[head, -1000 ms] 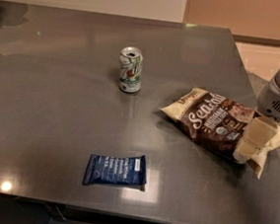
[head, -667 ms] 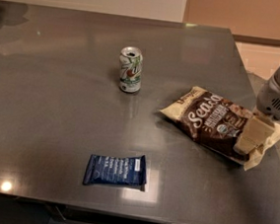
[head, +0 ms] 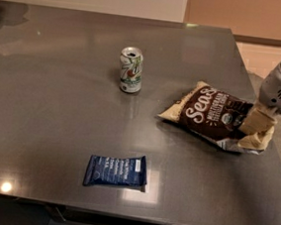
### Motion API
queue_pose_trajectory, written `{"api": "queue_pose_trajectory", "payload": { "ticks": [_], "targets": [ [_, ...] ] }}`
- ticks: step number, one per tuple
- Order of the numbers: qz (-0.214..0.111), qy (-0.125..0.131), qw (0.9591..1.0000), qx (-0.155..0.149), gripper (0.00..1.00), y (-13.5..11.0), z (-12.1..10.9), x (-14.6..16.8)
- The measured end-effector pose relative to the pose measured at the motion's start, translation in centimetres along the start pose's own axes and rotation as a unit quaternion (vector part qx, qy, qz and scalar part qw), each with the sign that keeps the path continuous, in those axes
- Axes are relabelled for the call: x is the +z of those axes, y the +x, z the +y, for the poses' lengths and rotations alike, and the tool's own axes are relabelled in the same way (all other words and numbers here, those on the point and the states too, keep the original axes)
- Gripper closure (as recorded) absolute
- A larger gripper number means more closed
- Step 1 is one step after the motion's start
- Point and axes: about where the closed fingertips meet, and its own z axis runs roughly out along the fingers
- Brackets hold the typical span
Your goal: Move brown chip bag near rxbar blueberry
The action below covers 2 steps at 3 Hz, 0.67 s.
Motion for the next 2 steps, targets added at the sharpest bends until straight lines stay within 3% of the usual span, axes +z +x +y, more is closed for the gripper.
{"api": "queue_pose_trajectory", "payload": {
  "ticks": [1, 2],
  "targets": [
    [-0.03, -0.011, 0.9993, -0.021, 1.0, -1.5, 2.0, -2.0],
    [-0.056, -0.026, 0.9974, -0.038, 1.0, -2.8, 4.0, -3.7]
  ]
}}
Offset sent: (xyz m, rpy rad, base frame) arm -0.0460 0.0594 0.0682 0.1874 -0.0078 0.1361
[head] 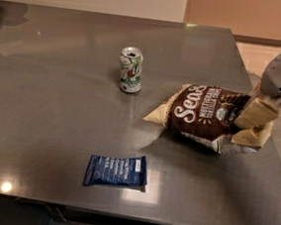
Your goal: Move brown chip bag near rxbar blueberry
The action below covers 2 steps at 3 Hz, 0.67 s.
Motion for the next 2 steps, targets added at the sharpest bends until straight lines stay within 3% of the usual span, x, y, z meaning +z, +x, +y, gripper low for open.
{"api": "queue_pose_trajectory", "payload": {
  "ticks": [2],
  "targets": [
    [-0.026, -0.043, 0.998, -0.037, 1.0, -2.6, 4.2, 0.3]
  ]
}}
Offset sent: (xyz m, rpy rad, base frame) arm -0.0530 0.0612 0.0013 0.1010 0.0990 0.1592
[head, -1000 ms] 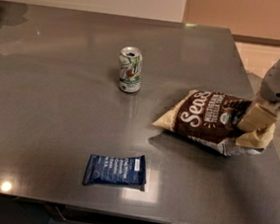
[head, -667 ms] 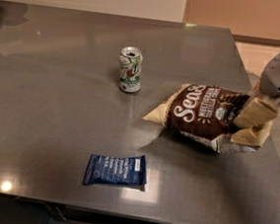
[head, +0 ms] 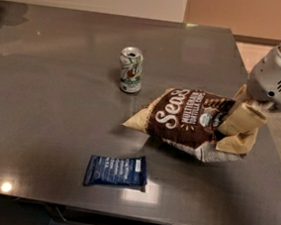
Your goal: Move brown chip bag near rxbar blueberry
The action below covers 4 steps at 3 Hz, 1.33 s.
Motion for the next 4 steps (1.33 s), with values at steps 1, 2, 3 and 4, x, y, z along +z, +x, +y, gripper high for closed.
{"api": "queue_pose_trajectory", "payload": {
  "ticks": [1, 2, 3, 4],
  "targets": [
    [-0.002, -0.019, 0.9996, -0.019, 0.84, -0.8, 1.7, 1.0],
    [-0.004, -0.032, 0.999, -0.032, 0.61, -1.2, 2.8, 1.8],
    [-0.008, -0.027, 0.9991, -0.033, 0.36, -1.5, 2.5, 1.9],
    [-0.011, -0.024, 0.9991, -0.033, 0.13, -1.8, 2.3, 2.0]
  ]
}}
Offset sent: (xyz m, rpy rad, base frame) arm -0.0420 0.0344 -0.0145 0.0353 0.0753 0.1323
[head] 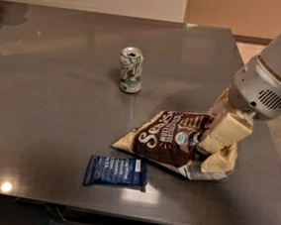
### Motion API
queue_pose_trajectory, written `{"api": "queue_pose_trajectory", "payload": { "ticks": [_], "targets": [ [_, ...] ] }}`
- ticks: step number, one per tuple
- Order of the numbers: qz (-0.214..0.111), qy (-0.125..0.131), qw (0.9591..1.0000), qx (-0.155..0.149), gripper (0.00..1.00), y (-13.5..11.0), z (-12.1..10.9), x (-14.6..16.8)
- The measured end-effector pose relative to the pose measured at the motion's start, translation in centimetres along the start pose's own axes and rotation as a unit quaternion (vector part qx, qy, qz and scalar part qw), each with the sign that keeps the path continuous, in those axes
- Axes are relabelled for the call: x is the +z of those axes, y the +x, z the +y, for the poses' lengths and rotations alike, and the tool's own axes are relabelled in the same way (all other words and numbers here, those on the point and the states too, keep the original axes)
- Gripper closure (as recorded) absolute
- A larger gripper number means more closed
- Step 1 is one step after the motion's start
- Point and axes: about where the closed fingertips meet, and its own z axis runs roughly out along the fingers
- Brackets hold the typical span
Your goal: Move brown chip bag near rxbar blueberry
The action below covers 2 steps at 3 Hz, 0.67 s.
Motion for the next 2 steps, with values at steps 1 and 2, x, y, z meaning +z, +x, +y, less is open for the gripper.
{"api": "queue_pose_trajectory", "payload": {
  "ticks": [1, 2],
  "targets": [
    [-0.003, 0.003, 1.0, -0.001, 0.0, -0.21, -0.19, 0.1],
    [-0.003, 0.003, 1.0, -0.001, 0.0, -0.21, -0.2, 0.11]
  ]
}}
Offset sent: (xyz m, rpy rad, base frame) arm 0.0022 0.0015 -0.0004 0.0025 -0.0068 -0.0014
